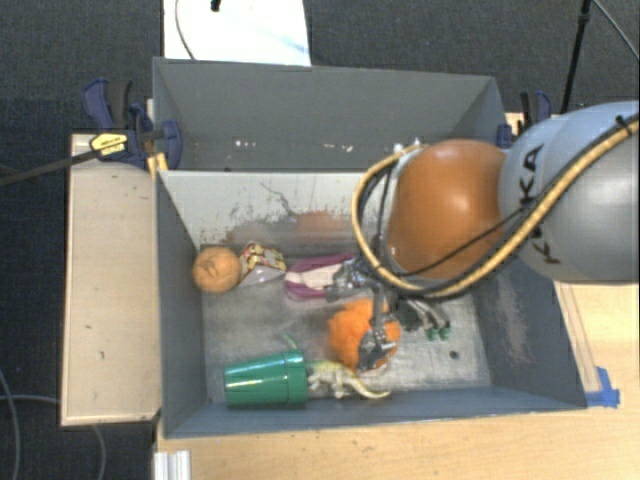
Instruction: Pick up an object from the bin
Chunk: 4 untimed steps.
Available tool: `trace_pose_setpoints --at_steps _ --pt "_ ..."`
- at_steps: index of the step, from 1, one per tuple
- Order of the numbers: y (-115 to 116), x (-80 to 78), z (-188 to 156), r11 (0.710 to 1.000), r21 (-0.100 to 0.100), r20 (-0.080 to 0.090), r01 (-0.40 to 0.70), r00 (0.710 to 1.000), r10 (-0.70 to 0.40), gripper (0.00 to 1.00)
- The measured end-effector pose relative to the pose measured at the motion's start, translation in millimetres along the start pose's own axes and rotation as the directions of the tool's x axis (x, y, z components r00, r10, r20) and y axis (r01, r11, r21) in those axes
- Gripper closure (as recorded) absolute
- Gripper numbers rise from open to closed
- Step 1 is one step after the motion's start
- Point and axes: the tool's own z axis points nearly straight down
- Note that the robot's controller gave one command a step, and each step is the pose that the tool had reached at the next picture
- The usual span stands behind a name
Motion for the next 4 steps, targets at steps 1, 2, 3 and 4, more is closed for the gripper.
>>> trace_pose_setpoints --at_steps 1,2,3,4 --pt "9.9 10.3 21.4 0.905 -0.003 -0.004 0.425 0.905 -0.425 0.00" --pt "52.9 1.5 51.6 0.849 -0.004 -0.005 0.528 0.849 -0.528 0.00" --pt "73.4 -5.2 113.7 0.851 0.004 0.010 0.526 0.851 -0.526 0.00" --pt "95.0 -18.1 108.6 0.677 0.019 0.021 0.736 0.677 -0.736 1.00"
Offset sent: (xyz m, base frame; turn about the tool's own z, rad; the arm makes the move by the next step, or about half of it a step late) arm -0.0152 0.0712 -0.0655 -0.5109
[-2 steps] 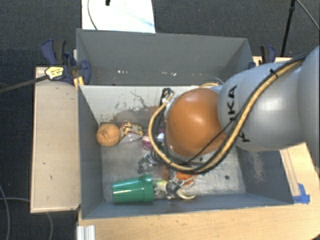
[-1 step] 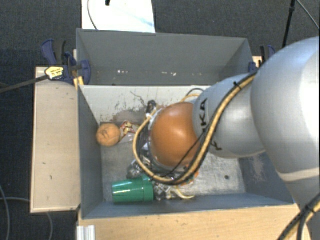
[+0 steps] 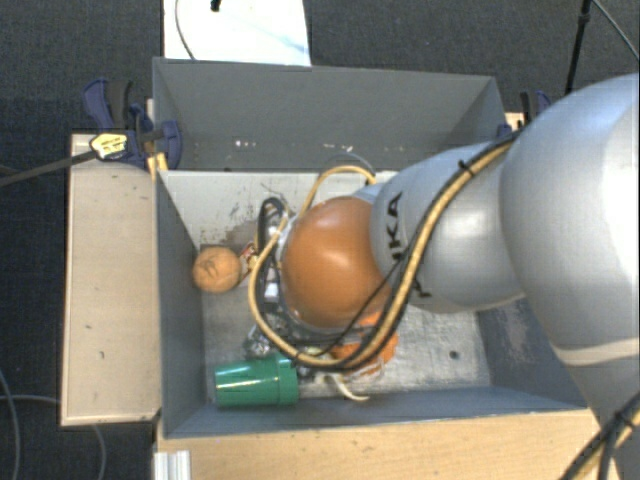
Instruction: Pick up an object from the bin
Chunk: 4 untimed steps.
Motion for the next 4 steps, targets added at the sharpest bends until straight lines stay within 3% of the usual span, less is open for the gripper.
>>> trace_pose_setpoints --at_steps 2,4 --pt "-0.4 -0.2 -1.4 1.000 -0.003 -0.002 -0.003 1.000 0.003 1.00" --pt "0.3 -1.0 -26.9 1.000 -0.017 -0.014 -0.004 1.000 0.004 1.00"
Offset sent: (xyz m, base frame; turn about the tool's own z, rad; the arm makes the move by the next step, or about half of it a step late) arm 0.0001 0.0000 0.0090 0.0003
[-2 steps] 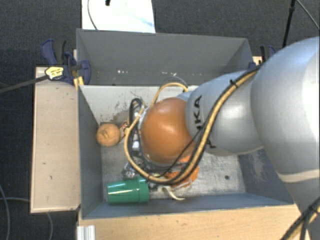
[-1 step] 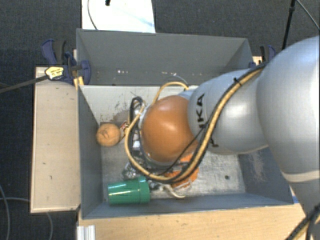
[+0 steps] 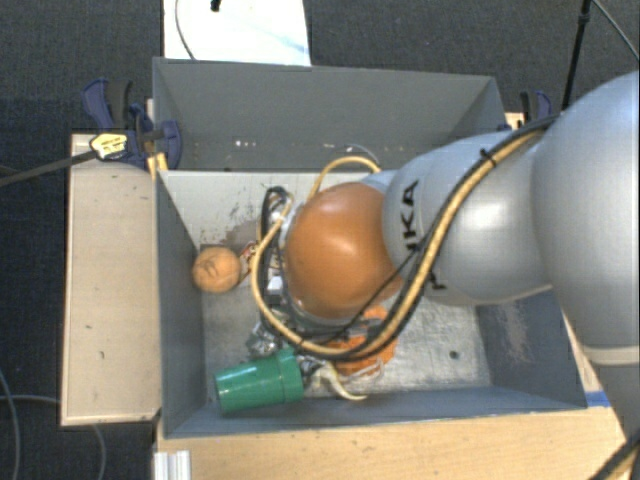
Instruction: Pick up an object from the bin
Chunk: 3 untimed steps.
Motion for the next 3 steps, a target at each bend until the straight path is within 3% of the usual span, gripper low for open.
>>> trace_pose_setpoints --at_steps 3 --pt "1.6 0.5 -28.0 1.000 -0.011 -0.012 -0.001 1.000 0.001 1.00"
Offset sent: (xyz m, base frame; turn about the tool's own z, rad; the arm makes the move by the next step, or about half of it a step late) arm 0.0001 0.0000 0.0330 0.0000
